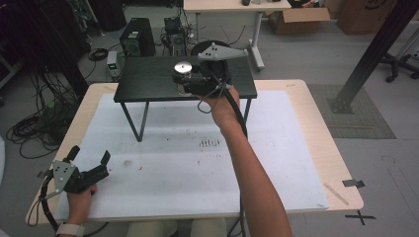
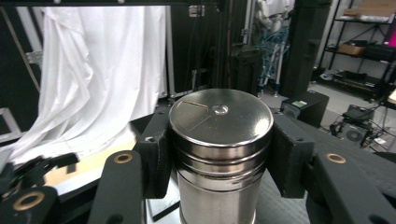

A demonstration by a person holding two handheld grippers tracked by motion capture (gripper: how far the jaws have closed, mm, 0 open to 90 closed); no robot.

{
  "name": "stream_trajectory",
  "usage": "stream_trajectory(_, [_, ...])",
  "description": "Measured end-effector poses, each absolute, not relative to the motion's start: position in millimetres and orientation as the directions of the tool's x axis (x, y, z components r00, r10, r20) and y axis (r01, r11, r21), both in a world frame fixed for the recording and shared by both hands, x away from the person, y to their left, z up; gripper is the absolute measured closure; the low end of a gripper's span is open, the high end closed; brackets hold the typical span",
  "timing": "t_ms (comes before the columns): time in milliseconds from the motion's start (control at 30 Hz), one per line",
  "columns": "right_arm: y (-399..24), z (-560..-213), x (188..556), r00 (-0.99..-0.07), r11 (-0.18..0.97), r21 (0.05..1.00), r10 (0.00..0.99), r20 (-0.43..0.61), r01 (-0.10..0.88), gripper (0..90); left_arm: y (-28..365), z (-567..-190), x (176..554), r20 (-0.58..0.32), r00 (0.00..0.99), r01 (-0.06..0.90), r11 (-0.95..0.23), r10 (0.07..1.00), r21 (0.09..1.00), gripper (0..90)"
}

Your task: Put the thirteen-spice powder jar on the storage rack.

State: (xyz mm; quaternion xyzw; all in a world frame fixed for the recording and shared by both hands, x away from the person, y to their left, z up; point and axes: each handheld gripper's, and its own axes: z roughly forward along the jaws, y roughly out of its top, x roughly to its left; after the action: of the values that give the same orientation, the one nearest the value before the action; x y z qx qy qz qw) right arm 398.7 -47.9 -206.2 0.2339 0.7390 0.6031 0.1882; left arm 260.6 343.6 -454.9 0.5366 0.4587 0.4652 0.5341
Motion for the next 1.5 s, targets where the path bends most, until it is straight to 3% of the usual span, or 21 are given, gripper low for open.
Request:
stream_trajectory(733, [-38, -224, 456, -0.694, 0.133, 0.96, 0.716, 0.078, 0.245, 48.8, 344, -455, 260, 0.008, 0.147, -0.006, -0.007, 0.989, 1.0, 0.2])
stream_trajectory(1300, [-35, -233, 469, -0.669, 0.129, 0.947, 0.736, 0.108, 0.295, 48.1, 344, -455, 260, 0.005, 0.146, -0.008, -0.004, 0.989, 1.0, 0.2])
stream_trajectory(1500, [-38, -232, 467, -0.669, 0.113, 0.951, 0.735, 0.114, 0.287, 39.3, 344, -455, 260, 0.005, 0.146, -0.009, -0.004, 0.989, 1.0, 0.2])
